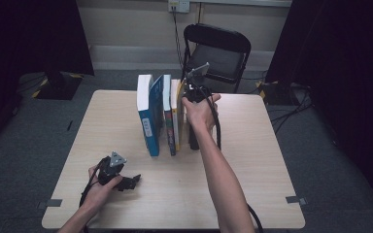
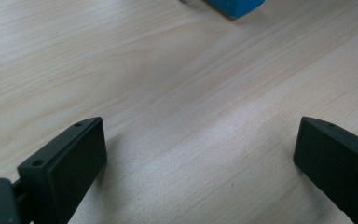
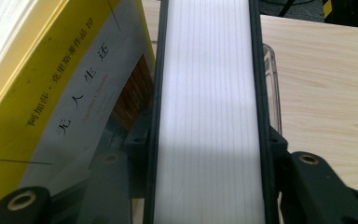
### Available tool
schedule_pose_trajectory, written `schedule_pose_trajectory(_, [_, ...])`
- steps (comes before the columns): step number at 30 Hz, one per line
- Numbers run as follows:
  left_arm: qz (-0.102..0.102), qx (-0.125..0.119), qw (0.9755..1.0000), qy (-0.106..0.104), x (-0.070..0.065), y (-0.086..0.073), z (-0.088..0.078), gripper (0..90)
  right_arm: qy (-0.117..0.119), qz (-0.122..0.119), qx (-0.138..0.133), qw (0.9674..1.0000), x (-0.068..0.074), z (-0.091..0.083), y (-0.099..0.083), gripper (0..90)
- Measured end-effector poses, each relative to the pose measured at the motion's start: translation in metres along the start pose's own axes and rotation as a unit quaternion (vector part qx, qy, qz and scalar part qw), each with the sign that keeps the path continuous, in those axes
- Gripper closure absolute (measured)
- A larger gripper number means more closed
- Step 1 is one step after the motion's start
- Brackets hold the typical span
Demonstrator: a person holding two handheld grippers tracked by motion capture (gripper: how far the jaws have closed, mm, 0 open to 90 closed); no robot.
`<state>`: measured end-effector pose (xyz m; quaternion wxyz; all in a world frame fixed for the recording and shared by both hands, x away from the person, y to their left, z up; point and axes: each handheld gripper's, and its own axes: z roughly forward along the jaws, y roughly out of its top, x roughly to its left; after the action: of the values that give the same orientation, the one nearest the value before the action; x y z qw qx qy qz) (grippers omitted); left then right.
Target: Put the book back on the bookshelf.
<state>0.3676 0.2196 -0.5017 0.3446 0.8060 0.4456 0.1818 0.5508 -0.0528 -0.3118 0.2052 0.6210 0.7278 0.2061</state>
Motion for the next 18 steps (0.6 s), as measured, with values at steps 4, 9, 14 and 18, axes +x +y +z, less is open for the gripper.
schedule_pose_trajectory(4, [0.000,-0.001,1.0000,0.002,0.000,0.000,-0.001,2.6,0.005,-0.005,-0.013,0.9999,-0.001,-0.003,-0.001,48.4])
schedule_pose_trajectory(9, [-0.006,-0.007,1.0000,0.002,-0.001,-0.002,-0.001,3.3,0.023,-0.009,-0.039,0.9989,-0.005,-0.008,-0.002,40.7])
schedule_pose_trajectory(14, [-0.007,-0.008,0.9999,0.004,-0.001,-0.002,-0.001,3.3,0.040,-0.011,-0.062,0.9972,-0.008,-0.009,-0.006,32.8])
schedule_pose_trajectory(18, [-0.001,-0.003,1.0000,0.005,0.000,-0.002,-0.002,3.4,0.049,-0.013,-0.084,0.9952,-0.014,-0.011,-0.011,25.9])
